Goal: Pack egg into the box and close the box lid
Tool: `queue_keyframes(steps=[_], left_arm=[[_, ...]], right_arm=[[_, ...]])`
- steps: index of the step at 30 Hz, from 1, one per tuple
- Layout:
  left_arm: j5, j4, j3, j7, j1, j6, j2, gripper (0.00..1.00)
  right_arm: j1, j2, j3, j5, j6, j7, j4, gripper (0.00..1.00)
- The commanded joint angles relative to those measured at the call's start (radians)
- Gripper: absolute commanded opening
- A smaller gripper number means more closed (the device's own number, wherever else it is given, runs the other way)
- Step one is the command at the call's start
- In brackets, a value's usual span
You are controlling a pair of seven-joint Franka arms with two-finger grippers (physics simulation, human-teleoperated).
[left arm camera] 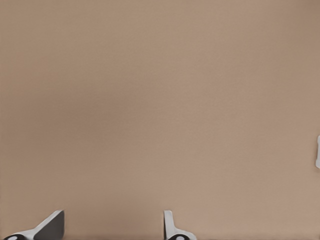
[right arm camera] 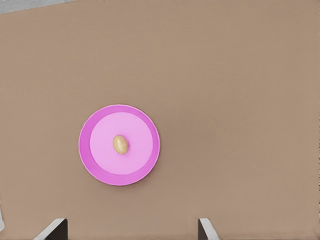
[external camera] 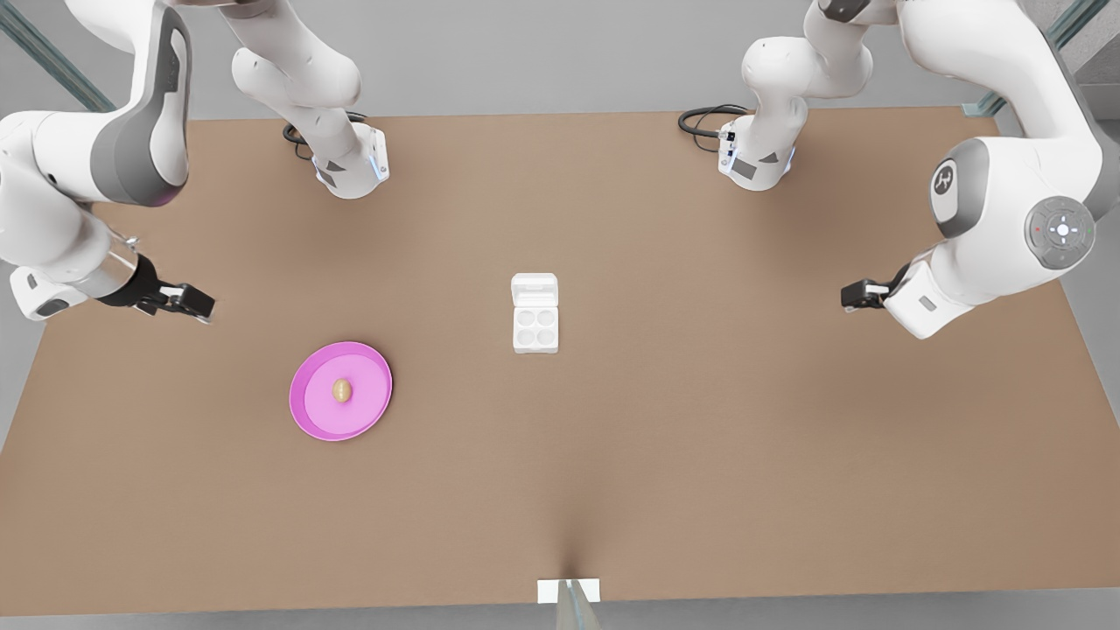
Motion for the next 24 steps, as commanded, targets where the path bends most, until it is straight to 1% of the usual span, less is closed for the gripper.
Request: queue_keyframes(steps=[1, 2, 6, 11, 12, 13, 14, 15, 16, 17, 18, 19, 21, 22, 23, 24], left_arm=[[0.001, 0.0, 0.0, 0.002, 0.0, -0.002, 0.0, 1.0], [-0.001, 0.0, 0.0, 0.0, 0.0, -0.009, 0.003, 1.0], [-0.001, 0.0, -0.021, -0.002, -0.003, -0.137, 0.024, 1.0], [-0.013, 0.0, -0.067, 0.014, -0.003, -0.14, 0.061, 1.0], [-0.013, 0.0, -0.067, 0.011, -0.003, -0.141, 0.063, 1.0], [-0.013, -0.002, -0.067, 0.009, -0.003, -0.163, 0.066, 1.0], [-0.013, 0.0, -0.067, 0.003, -0.003, -0.172, 0.067, 1.0], [-0.013, 0.0, -0.067, 0.003, -0.003, -0.171, 0.069, 1.0], [-0.012, 0.0, -0.066, 0.003, -0.003, -0.169, 0.075, 1.0], [-0.012, 0.0, -0.066, 0.003, -0.003, -0.168, 0.081, 1.0], [-0.01, 0.0, -0.066, 0.003, -0.003, -0.167, 0.083, 1.0], [-0.01, 0.0, -0.066, 0.003, -0.003, -0.169, 0.083, 1.0], [-0.012, 0.0, -0.066, 0.003, -0.003, -0.171, 0.087, 1.0], [-0.012, -0.002, -0.066, 0.003, -0.003, -0.171, 0.09, 1.0], [-0.012, -0.002, -0.066, 0.003, -0.003, -0.172, 0.095, 1.0], [-0.012, -0.002, -0.066, 0.003, -0.003, -0.174, 0.095, 1.0]], right_arm=[[0.022, 0.0, 0.0, 0.0, 0.0, 0.0, 0.0, 1.0], [0.022, 0.0, 0.0, 0.0, 0.0, 0.0, 0.0, 1.0], [0.022, 0.006, 0.0, 0.0, 0.002, 0.0, 0.001, 1.0], [0.024, 0.014, 0.0, -0.012, 0.009, 0.0, -0.011, 1.0], [0.026, -0.008, 0.002, -0.081, 0.11, 0.0, -0.077, 1.0], [0.024, -0.02, 0.0, -0.08, 0.185, 0.002, -0.16, 1.0], [0.026, -0.083, 0.0, -0.08, 0.351, 0.002, -0.311, 1.0], [0.026, -0.183, 0.0, -0.08, 0.604, 0.002, -0.531, 1.0], [0.027, -0.2, 0.002, -0.071, 0.759, 0.002, -0.621, 1.0], [0.049, -0.215, 0.002, -0.071, 0.977, 0.003, -0.741, 1.0], [0.049, -0.189, 0.003, -0.071, 1.159, 0.003, -0.813, 1.0], [0.049, -0.1, 0.003, -0.077, 1.403, 0.003, -0.885, 1.0], [0.05, 0.104, 0.003, -0.087, 1.776, -0.002, -0.921, 1.0], [0.05, 0.178, 0.003, -0.089, 1.884, -0.008, -0.93, 1.0], [0.052, 0.207, 0.006, -0.087, 1.885, -0.006, -0.924, 1.0], [0.096, 0.219, 0.037, -0.038, 1.885, -0.005, -0.918, 1.0]])
